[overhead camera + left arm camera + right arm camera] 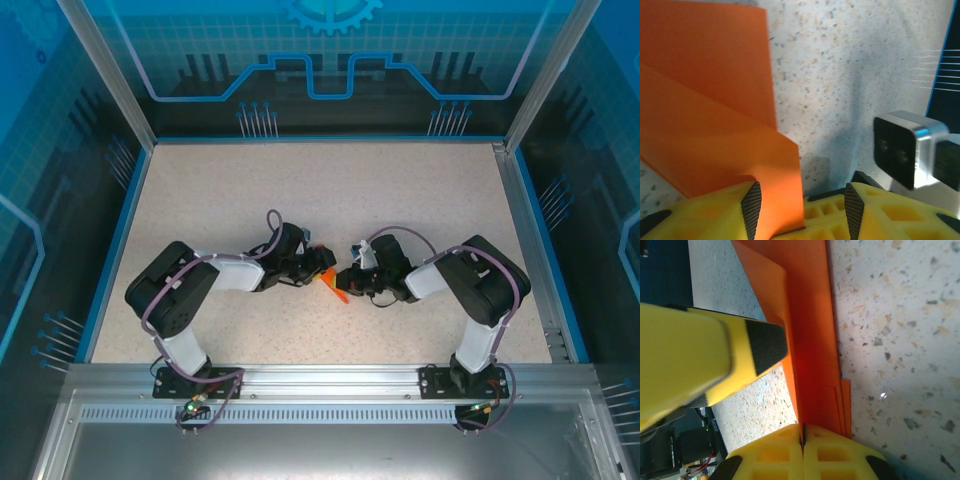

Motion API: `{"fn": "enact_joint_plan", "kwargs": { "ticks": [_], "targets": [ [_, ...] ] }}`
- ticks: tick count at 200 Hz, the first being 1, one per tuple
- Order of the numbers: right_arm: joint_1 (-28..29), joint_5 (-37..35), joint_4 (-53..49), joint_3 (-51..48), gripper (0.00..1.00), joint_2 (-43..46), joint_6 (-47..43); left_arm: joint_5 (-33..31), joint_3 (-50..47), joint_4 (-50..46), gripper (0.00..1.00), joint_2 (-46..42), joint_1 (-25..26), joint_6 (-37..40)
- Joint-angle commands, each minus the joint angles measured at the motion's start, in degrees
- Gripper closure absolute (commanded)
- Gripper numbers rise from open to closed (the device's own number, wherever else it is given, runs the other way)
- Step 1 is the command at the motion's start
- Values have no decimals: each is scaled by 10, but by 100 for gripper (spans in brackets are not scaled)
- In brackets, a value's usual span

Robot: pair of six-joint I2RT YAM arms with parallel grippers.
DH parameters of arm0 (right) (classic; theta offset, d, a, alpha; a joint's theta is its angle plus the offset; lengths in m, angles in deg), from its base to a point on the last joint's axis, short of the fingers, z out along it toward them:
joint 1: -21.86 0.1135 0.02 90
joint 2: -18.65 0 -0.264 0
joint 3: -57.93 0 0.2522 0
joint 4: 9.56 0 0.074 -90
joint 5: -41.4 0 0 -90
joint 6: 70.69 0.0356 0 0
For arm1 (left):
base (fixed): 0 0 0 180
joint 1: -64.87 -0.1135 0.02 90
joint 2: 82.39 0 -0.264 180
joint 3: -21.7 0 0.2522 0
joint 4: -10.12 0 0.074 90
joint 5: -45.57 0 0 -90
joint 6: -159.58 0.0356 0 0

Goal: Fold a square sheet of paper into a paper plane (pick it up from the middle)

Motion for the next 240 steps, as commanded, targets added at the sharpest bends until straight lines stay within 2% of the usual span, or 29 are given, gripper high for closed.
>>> {"fn": "enact_joint_plan", "kwargs": {
  "ticks": [1, 46, 82, 122, 163, 240],
  "targets": [
    [2, -41, -69, -11, 93, -20, -17, 11, 14, 4, 49, 18, 4, 17],
    [3, -42, -118, -4, 83, 15, -38, 10, 24, -20, 49, 25, 4, 31],
    [-1, -53, -205, 17, 73, 63, -72, 11, 23, -32, 50, 26, 3, 43],
    [-8, -37, -258, 40, 71, 82, -99, 16, 22, -37, 50, 26, 4, 50],
    [-8, -26, -292, 56, 76, 109, -125, 18, 22, -38, 50, 26, 5, 50],
    [3, 3, -321, 63, 93, 98, -162, 20, 27, -39, 50, 30, 5, 46]
  ]
}}
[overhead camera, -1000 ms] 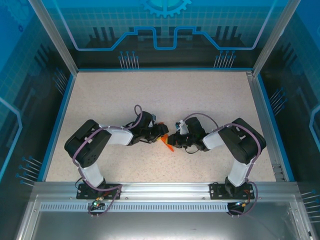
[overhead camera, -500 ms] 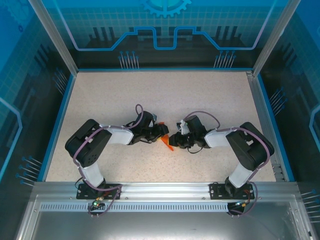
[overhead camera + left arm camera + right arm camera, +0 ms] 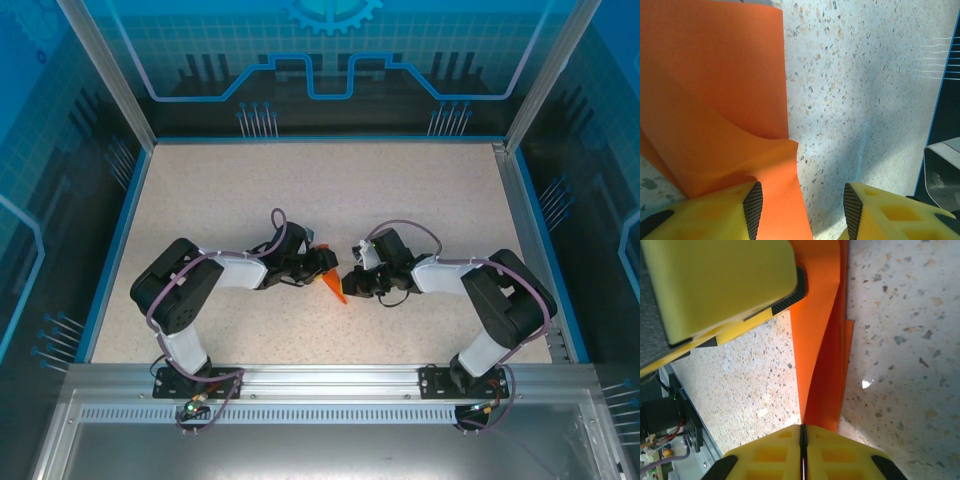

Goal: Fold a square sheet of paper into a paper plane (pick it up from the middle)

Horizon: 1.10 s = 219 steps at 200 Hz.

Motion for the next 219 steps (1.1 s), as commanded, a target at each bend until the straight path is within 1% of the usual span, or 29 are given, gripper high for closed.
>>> {"fn": "enact_joint_plan", "kwargs": {
  "ticks": [1, 77, 97, 108, 114, 133, 172, 184, 200, 219],
  "targets": [
    [4, 23, -30, 10, 94, -8, -23, 10, 12, -28, 50, 15, 5, 16],
    [12, 23, -35, -6, 96, -59, -28, 10, 15, -37, 50, 11, 5, 13],
    [14, 14, -39, -13, 96, -65, -26, 9, 14, -39, 50, 11, 5, 11],
    [16, -4, -53, -14, 96, -67, -26, 8, 15, -40, 50, 12, 5, 9],
    [16, -12, -58, -14, 96, -65, -26, 8, 15, -41, 50, 12, 6, 8],
    [16, -6, -49, -19, 95, -52, -20, 8, 16, -44, 50, 13, 5, 8],
    [21, 15, -68, -2, 88, -15, -29, 9, 18, -48, 50, 14, 5, 11],
    [27, 15, -82, 4, 89, -13, -35, 9, 20, -48, 50, 16, 5, 11],
    [35, -3, -103, 5, 90, -13, -42, 10, 23, -50, 50, 18, 5, 10],
    [41, -7, -108, 0, 91, -23, -42, 11, 23, -49, 50, 18, 5, 10]
  ]
}}
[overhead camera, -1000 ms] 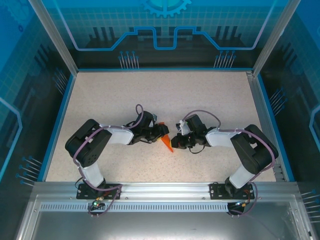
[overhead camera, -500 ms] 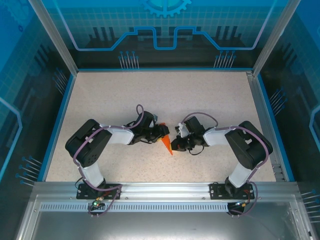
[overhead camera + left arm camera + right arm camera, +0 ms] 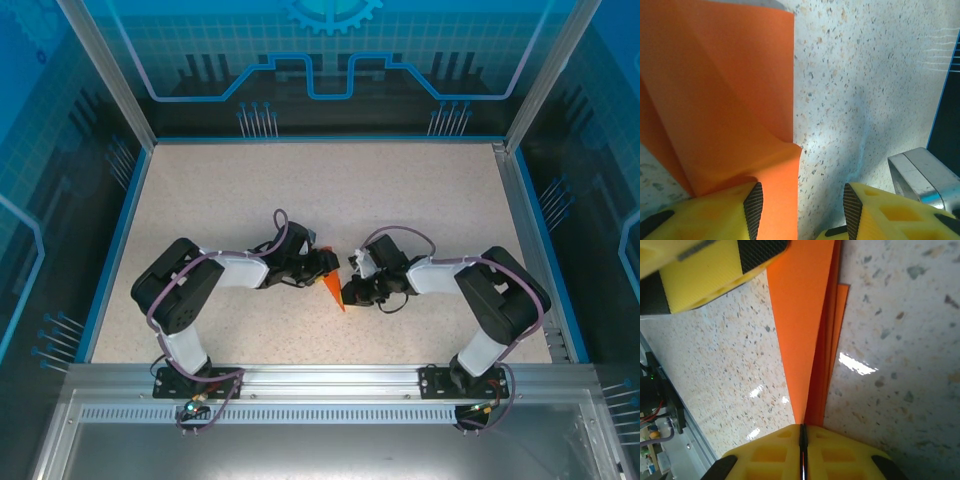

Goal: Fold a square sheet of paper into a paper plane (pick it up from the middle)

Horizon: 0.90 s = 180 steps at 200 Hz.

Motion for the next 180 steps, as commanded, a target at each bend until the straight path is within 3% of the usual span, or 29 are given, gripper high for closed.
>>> {"fn": "enact_joint_plan", "kwargs": {
  "ticks": [1, 33, 69, 134, 180],
  "targets": [
    [18, -5, -64, -2, 91, -4, -14, 0, 12, -25, 50, 16, 1, 10],
    [20, -72, -118, 0, 97, -45, -4, 0, 13, -26, 50, 16, 1, 9],
    [27, -76, -89, -32, 96, -49, 21, -2, 13, -31, 50, 15, 2, 12],
    [9, -42, -61, -24, 86, 52, 43, 1, 19, -39, 51, 23, 1, 12],
    [5, -28, -12, -10, 85, 105, 63, 5, 22, -36, 51, 29, 1, 12]
  ]
}}
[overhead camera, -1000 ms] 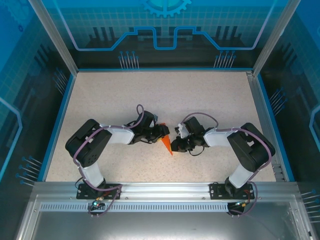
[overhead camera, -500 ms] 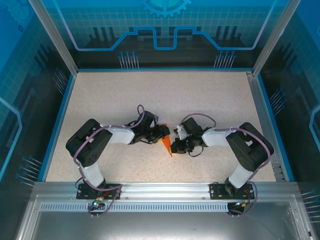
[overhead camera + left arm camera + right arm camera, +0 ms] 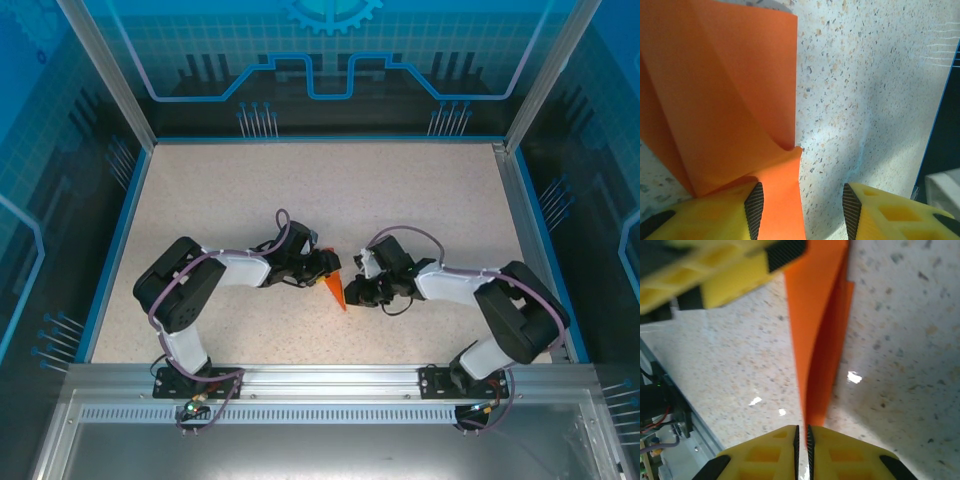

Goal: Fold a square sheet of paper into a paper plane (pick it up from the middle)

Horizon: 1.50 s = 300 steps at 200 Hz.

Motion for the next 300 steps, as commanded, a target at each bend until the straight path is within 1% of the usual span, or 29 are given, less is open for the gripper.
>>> {"fn": "enact_joint_plan", "kwargs": {
  "ticks": [1, 17, 46, 69, 105, 135, 167, 188, 229, 269, 300],
  "targets": [
    [-2, 11, 23, 7, 85, 18, 21, -3, 9, -21, 51, 22, -1, 12],
    [-2, 51, 64, 17, 89, -6, 33, -1, 9, -20, 51, 23, 0, 12],
    [2, 76, 116, 27, 90, -61, 57, -1, 8, -21, 51, 24, -1, 13],
    [2, 74, 123, 35, 91, -88, 62, 0, 6, -21, 51, 23, -1, 13],
    [-1, 70, 87, 38, 91, -117, 44, -1, 4, -22, 51, 20, -1, 13],
    [-4, 74, 82, 4, 92, -141, 37, -4, 4, -26, 51, 19, 0, 13],
    [-5, 83, 94, -32, 92, -141, 40, -7, 3, -29, 51, 19, 0, 14],
    [-4, 89, 88, -43, 92, -119, 36, -6, 5, -32, 51, 22, -1, 13],
    [-4, 99, 31, -39, 90, -92, 5, -8, 8, -37, 51, 28, -1, 9],
    [-5, 102, 37, -63, 90, -110, 8, -6, 10, -37, 52, 27, -2, 9],
    [-6, 112, 55, -91, 91, -97, 15, -6, 10, -40, 52, 27, -1, 9]
  ]
}}
